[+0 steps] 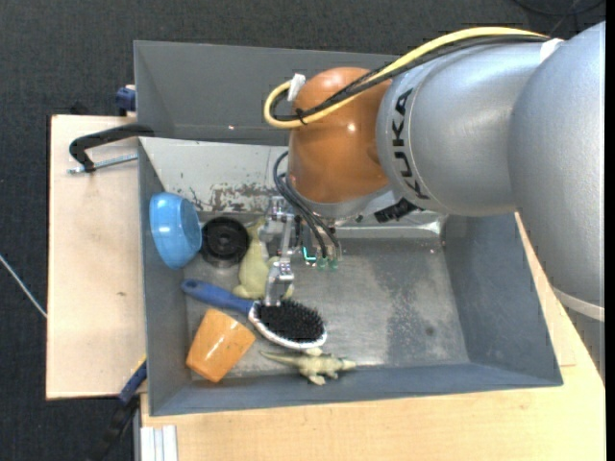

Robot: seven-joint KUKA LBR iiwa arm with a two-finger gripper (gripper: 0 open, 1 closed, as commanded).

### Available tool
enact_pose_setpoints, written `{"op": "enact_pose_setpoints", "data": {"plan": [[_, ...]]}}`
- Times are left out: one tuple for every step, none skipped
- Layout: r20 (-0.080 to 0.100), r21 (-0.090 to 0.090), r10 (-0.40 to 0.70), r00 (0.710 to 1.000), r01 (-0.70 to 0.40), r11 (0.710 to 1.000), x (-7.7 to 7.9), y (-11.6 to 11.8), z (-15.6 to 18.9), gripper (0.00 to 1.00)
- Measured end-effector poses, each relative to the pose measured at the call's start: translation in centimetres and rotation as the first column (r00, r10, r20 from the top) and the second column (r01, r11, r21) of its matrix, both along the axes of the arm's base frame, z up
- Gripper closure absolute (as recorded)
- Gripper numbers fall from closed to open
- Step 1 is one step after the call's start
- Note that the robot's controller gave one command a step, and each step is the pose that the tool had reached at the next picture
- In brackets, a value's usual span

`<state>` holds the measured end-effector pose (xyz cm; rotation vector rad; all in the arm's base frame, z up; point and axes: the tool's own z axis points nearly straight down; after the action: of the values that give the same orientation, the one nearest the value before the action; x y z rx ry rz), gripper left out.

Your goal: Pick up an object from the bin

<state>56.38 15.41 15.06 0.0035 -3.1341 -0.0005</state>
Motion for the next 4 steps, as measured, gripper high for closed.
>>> {"op": "enact_pose_setpoints", "data": {"plan": [[0.026, 0.011, -0.055, 0.998, 0.055, 0.998, -1.93, -0.62, -5.61, 0.0], [0.016, 0.009, -0.054, 0.998, 0.054, 0.998, -2.16, -0.61, -5.77, 1.0], [0.016, 0.009, -0.055, 0.998, 0.054, 0.998, -2.15, -0.61, -5.78, 1.0], [0.016, 0.009, -0.055, 0.998, 0.054, 0.998, -2.15, -0.6, -5.77, 1.0]]}}
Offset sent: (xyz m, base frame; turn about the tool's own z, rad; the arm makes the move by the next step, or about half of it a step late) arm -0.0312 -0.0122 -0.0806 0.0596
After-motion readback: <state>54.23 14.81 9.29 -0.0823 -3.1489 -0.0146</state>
